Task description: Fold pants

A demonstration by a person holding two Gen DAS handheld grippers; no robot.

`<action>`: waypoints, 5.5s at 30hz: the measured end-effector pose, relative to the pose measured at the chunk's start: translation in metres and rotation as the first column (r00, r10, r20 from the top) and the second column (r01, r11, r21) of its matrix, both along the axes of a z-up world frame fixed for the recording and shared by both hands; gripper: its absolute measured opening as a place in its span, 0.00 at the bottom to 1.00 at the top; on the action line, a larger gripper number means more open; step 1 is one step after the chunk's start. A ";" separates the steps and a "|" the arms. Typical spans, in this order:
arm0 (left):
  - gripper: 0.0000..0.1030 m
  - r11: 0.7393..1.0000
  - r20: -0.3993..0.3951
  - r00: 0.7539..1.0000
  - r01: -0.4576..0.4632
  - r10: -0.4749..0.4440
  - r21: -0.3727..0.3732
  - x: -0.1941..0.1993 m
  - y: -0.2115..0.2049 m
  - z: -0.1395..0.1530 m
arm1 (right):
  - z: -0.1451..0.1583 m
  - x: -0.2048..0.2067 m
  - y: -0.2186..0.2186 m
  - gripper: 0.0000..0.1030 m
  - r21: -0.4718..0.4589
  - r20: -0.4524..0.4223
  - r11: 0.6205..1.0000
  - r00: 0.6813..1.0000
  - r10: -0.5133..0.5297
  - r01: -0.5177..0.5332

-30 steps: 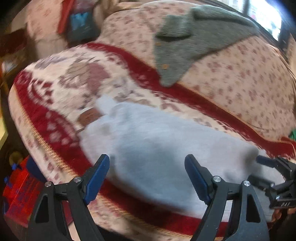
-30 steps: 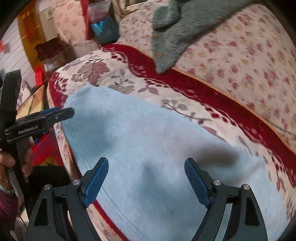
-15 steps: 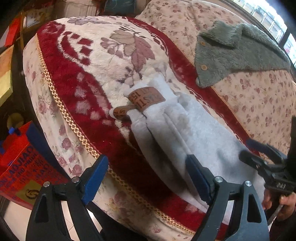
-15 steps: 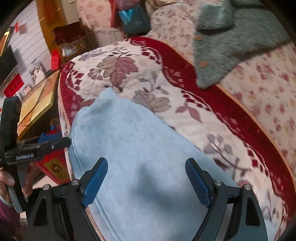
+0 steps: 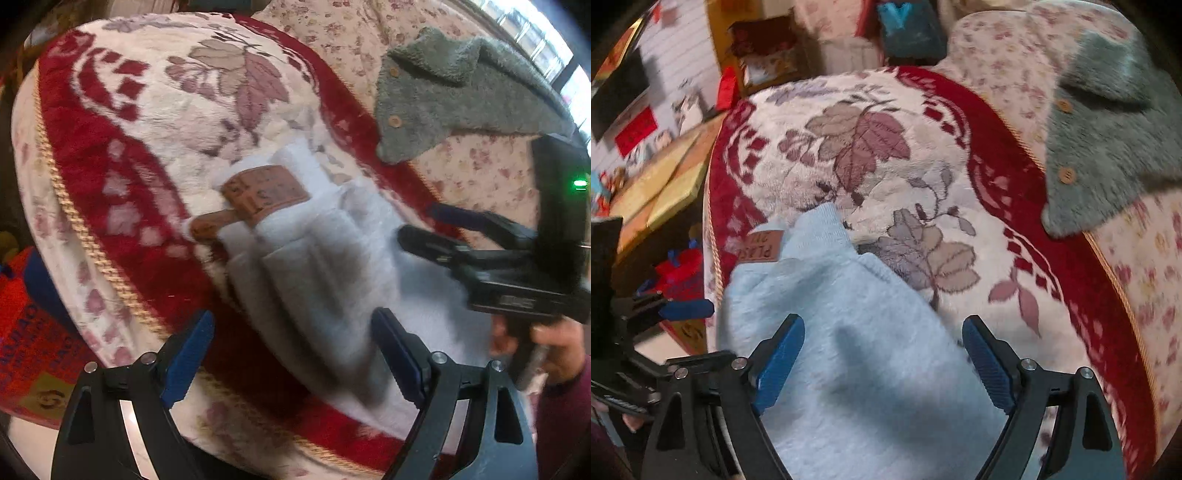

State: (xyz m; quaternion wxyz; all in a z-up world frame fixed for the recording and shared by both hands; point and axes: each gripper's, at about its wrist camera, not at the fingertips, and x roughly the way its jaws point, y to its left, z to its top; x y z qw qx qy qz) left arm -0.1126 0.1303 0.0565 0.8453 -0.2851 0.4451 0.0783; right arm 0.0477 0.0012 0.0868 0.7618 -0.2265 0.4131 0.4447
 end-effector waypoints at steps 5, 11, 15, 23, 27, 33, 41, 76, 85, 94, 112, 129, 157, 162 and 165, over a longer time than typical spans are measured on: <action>0.87 1.000 -0.009 1.000 0.010 -0.010 -0.010 0.017 -0.007 -0.010 | -0.013 0.018 0.017 0.90 -0.028 -0.084 0.995 0.992 0.089 -0.092; 0.87 1.000 -0.072 0.997 -0.002 0.002 0.000 0.027 -0.006 -0.032 | -0.033 0.035 0.045 0.91 -0.033 -0.206 0.993 0.973 0.105 -0.115; 0.87 1.000 -0.069 0.997 -0.018 0.017 -0.021 0.029 -0.002 -0.040 | -0.046 0.040 0.054 0.90 -0.009 -0.282 0.990 0.950 0.136 -0.144; 0.24 1.000 0.055 0.998 0.014 -0.013 -0.012 0.029 -0.010 -0.023 | -0.030 0.016 0.053 0.34 0.010 -0.180 0.969 0.952 0.246 -0.248; 0.21 0.998 0.153 0.988 0.021 -0.030 0.059 0.020 -0.025 0.006 | 0.000 0.011 0.044 0.28 0.014 -0.092 0.959 0.955 0.283 -0.283; 0.19 0.978 0.260 0.959 0.060 -0.111 0.199 0.009 -0.069 0.061 | 0.053 -0.001 0.011 0.26 0.041 0.024 0.956 0.956 0.291 -0.292; 0.19 0.911 0.332 0.893 0.170 -0.303 0.375 -0.006 -0.163 0.110 | 0.113 -0.025 -0.077 0.26 0.101 0.124 0.969 0.969 0.213 -0.226; 0.86 0.824 0.206 0.808 0.491 -0.552 0.284 -0.029 -0.324 0.072 | 0.081 -0.080 -0.327 0.72 0.323 -0.145 0.856 0.915 -0.376 0.403; 0.86 0.824 0.176 0.805 0.548 -0.567 0.145 -0.008 -0.335 0.037 | 0.016 -0.034 -0.262 0.71 -0.026 -0.025 0.932 0.932 -0.361 0.360; 0.86 0.794 0.141 0.782 0.586 -0.607 0.163 -0.019 -0.341 0.029 | 0.005 -0.051 -0.321 0.76 0.134 -0.211 0.881 0.882 -0.422 0.454; 0.86 0.850 0.163 0.841 0.479 -0.516 0.221 -0.017 -0.324 0.050 | 0.003 -0.116 -0.384 0.79 0.148 -0.164 0.817 0.828 -0.536 0.558; 0.86 0.824 0.125 0.834 0.488 -0.538 0.286 -0.009 -0.364 0.046 | 0.008 -0.169 -0.435 0.79 0.215 -0.232 0.722 0.753 -0.616 0.657; 0.91 0.561 0.089 0.555 0.804 -0.827 0.199 0.038 -0.490 0.047 | -0.057 -0.295 -0.558 0.89 0.246 -0.565 0.351 0.428 -0.706 0.904; 0.91 0.475 0.065 0.472 0.860 -0.879 0.187 0.057 -0.519 0.041 | -0.080 -0.287 -0.586 0.89 0.299 -0.659 0.196 0.351 -0.665 0.934; 0.91 0.408 0.039 0.407 0.900 -0.913 0.155 0.074 -0.540 0.036 | -0.083 -0.284 -0.594 0.90 0.383 -0.670 0.119 0.365 -0.646 0.916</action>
